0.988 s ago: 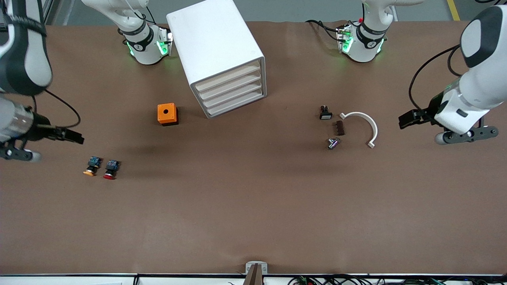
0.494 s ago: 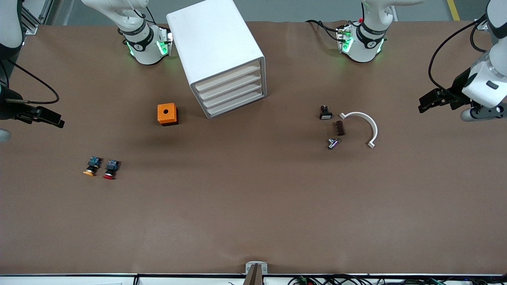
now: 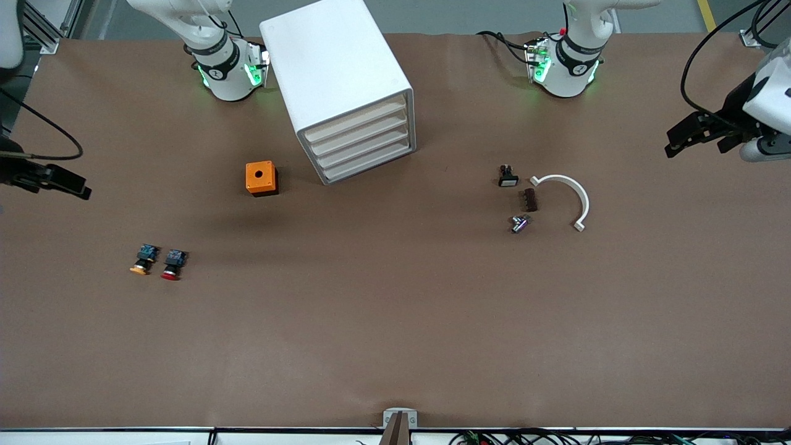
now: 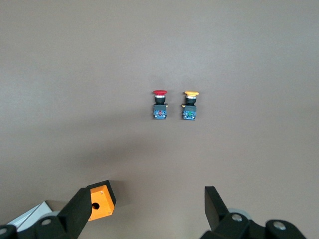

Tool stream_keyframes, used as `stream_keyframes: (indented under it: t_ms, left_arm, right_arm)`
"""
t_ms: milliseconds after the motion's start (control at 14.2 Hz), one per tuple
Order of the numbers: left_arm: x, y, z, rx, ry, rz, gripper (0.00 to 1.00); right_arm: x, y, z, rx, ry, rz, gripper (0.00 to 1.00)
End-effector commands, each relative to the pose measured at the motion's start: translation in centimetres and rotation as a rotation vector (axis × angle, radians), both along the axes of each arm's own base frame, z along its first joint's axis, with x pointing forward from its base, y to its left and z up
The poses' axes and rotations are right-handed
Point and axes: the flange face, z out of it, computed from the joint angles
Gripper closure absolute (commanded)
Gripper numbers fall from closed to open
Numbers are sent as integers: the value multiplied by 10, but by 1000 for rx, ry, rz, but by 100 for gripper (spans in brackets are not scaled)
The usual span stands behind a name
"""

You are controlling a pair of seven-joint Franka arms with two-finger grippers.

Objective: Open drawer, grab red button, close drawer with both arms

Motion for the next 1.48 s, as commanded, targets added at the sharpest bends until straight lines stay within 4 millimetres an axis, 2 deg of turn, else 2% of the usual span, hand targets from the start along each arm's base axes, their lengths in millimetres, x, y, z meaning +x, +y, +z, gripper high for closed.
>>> stream_keyframes:
  t_ms: [0,282,494,565,706,776,918,1129,1271,1412]
  left_arm:
    - [-1,0,11,3,1,-14,0]
    - [2,-2,16,0,-11,-17,0]
    - [4,-1,15,-8,-8,-11,0]
    - [4,-2,15,-14,-9,-5,0]
    - [5,-1,13,-12,0,-2,0]
    - [7,0,11,-14,3,-5,0]
    - [10,0,14,-12,2,-3,0]
    - [15,1,20,-12,8,-12,0]
    - [17,1,18,-12,9,-25,0]
    - [17,6,18,-11,10,-53,0]
  right_arm:
    - [-2,1,30,-8,-2,5,0]
    - [-10,-8,29,5,38,-25,0]
    - [-34,-3,56,68,24,-23,0]
    - [-37,-8,54,65,48,-24,0]
    - [-43,-34,50,70,72,-65,0]
    - [-45,-36,48,73,86,-60,0]
    - [-49,-38,43,66,102,55,0]
    - [-68,-33,42,60,71,78,0]
    - [-85,-23,41,57,36,59,0]
    - [-94,-8,42,57,23,54,0]
